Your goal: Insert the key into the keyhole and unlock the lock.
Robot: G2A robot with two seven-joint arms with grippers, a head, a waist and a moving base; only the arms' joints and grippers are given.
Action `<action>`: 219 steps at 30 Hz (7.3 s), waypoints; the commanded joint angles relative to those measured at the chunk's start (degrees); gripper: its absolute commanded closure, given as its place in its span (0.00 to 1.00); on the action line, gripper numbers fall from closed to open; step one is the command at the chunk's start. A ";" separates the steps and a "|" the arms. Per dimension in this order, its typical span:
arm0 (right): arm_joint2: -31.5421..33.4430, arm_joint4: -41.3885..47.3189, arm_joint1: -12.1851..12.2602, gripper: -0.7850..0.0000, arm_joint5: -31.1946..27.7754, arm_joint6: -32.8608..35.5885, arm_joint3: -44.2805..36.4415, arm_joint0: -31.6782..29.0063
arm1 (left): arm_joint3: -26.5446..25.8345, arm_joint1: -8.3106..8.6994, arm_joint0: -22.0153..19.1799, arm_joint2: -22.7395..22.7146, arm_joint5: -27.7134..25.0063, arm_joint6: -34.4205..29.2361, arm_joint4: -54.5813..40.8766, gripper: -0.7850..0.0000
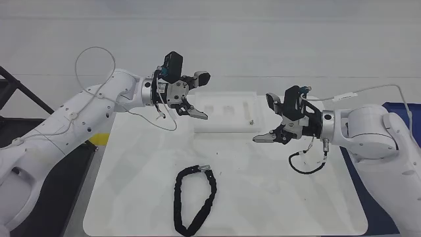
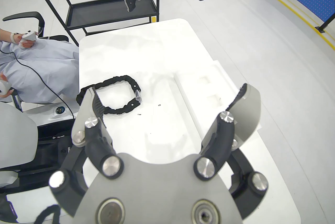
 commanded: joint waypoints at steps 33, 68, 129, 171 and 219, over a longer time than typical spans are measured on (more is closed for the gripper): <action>-4.38 -2.67 -0.91 0.00 6.52 -2.93 5.52 -0.48 | 0.00 0.00 0.00 0.00 0.00 0.00 -0.01 0.00; -35.55 -1.14 -17.05 0.00 33.42 -0.65 50.44 24.56 | 0.00 0.00 0.00 0.00 0.00 0.00 -0.01 0.00; -37.10 -7.22 -24.67 0.55 60.34 6.45 52.94 27.31 | 0.00 0.00 0.00 0.00 0.00 0.00 -0.01 0.00; -37.19 -7.81 -32.74 1.00 60.77 5.07 69.88 32.47 | 0.00 0.00 0.00 0.00 0.00 0.00 -0.01 0.00; 11.96 14.50 -14.92 1.00 37.55 23.36 -0.84 -3.80 | 0.00 0.00 0.00 0.00 0.00 0.00 -0.01 0.00</action>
